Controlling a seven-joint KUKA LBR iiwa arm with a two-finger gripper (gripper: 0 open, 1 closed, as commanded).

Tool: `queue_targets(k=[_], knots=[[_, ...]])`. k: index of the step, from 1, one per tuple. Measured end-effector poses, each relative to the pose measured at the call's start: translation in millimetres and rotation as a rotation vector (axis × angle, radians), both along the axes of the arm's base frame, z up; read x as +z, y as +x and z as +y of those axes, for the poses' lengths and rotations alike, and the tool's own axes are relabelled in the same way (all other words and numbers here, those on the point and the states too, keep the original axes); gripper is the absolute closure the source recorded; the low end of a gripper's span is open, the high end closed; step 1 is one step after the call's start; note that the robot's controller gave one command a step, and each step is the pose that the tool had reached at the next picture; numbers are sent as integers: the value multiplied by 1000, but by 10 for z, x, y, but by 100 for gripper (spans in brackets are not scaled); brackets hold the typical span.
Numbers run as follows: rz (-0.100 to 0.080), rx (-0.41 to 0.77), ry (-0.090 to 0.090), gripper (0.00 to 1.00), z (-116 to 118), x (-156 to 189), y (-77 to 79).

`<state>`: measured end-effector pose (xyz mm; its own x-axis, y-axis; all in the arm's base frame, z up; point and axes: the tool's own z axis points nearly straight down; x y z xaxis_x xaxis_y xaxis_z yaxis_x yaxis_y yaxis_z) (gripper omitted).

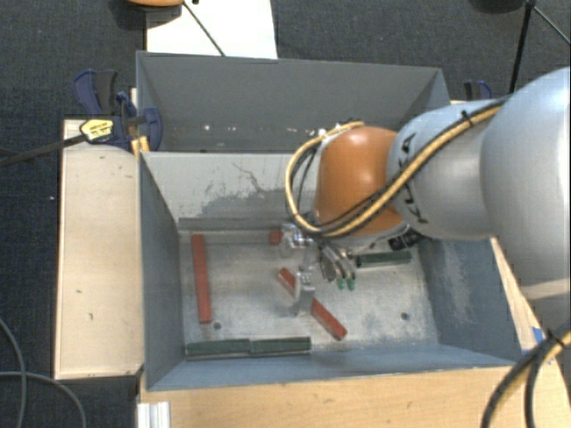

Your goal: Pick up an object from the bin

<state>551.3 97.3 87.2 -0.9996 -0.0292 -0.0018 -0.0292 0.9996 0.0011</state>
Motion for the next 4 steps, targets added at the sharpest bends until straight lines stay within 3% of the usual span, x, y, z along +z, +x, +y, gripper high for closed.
queue_targets(k=[1,3,4], knots=[[0,-277,-1,100,-811,-160,-118],[1,-278,-1,100,-806,-142,-126],[0,-23,0,100,-937,423,409]])
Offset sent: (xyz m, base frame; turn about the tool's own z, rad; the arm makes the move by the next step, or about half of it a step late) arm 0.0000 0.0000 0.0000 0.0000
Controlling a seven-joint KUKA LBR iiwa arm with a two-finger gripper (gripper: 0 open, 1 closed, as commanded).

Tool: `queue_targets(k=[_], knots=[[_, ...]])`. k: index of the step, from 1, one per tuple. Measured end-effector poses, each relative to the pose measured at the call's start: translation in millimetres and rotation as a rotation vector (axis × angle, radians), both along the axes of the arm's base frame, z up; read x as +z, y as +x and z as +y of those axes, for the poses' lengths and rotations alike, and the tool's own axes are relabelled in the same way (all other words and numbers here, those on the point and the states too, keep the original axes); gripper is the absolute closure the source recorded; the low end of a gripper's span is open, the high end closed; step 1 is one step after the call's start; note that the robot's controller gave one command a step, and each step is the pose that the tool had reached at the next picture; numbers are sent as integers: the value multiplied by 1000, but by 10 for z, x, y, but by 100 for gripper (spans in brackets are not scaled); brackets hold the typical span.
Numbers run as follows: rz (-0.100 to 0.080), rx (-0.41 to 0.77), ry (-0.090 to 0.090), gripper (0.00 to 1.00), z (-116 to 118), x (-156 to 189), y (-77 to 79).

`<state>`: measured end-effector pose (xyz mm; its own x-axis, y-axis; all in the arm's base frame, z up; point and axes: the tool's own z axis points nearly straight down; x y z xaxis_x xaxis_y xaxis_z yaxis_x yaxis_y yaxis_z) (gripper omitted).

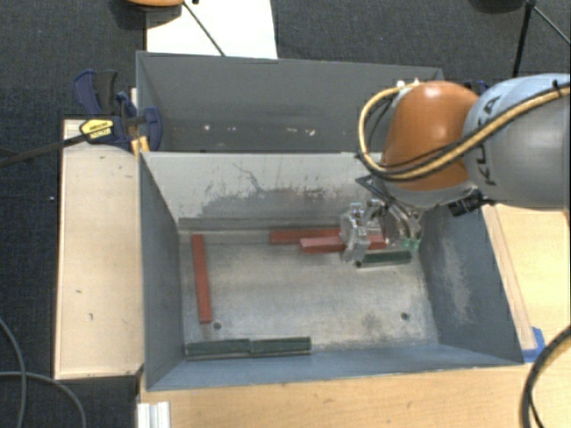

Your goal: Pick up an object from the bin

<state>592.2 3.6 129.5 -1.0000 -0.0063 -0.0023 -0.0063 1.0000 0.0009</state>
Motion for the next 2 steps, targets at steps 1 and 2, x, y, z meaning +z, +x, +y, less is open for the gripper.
queue_targets(k=[1,2], knots=[[0,-1,0,100,0,0,0],[-1,-28,0,100,-132,1248,-283]])
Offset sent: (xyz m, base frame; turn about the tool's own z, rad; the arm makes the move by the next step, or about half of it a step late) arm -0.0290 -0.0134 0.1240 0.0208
